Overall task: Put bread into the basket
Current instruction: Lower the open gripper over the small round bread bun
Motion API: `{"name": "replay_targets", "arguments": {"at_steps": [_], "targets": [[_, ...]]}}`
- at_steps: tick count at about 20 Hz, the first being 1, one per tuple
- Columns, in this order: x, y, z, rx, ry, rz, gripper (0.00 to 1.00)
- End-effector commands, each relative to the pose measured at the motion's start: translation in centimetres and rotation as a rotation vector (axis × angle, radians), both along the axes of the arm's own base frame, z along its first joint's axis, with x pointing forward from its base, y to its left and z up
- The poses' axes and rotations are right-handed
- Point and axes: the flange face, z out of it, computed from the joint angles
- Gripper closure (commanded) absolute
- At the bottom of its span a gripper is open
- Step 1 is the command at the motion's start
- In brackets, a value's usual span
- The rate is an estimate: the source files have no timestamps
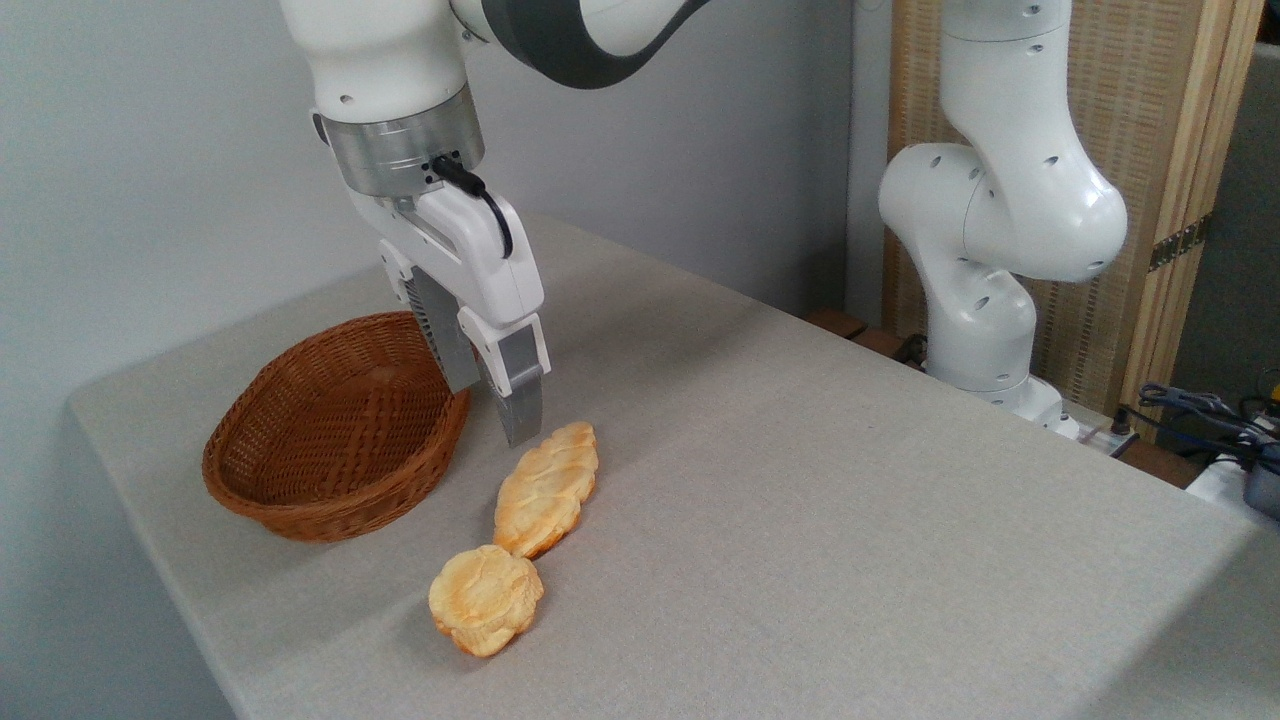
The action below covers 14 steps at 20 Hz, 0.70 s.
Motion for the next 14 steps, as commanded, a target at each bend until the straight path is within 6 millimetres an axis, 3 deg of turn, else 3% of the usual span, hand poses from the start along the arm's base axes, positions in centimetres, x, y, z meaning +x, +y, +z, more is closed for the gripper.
{"name": "replay_targets", "arguments": {"at_steps": [1,8,14], "targets": [[-0.8,2.6,0.8,-0.013,0.006,-0.007,0.0],[-0.1,2.7,-1.5,-0.002,-0.049,0.004,0.0],[1.0,3.0,-6.6,0.009,-0.169,0.024,0.0]]}}
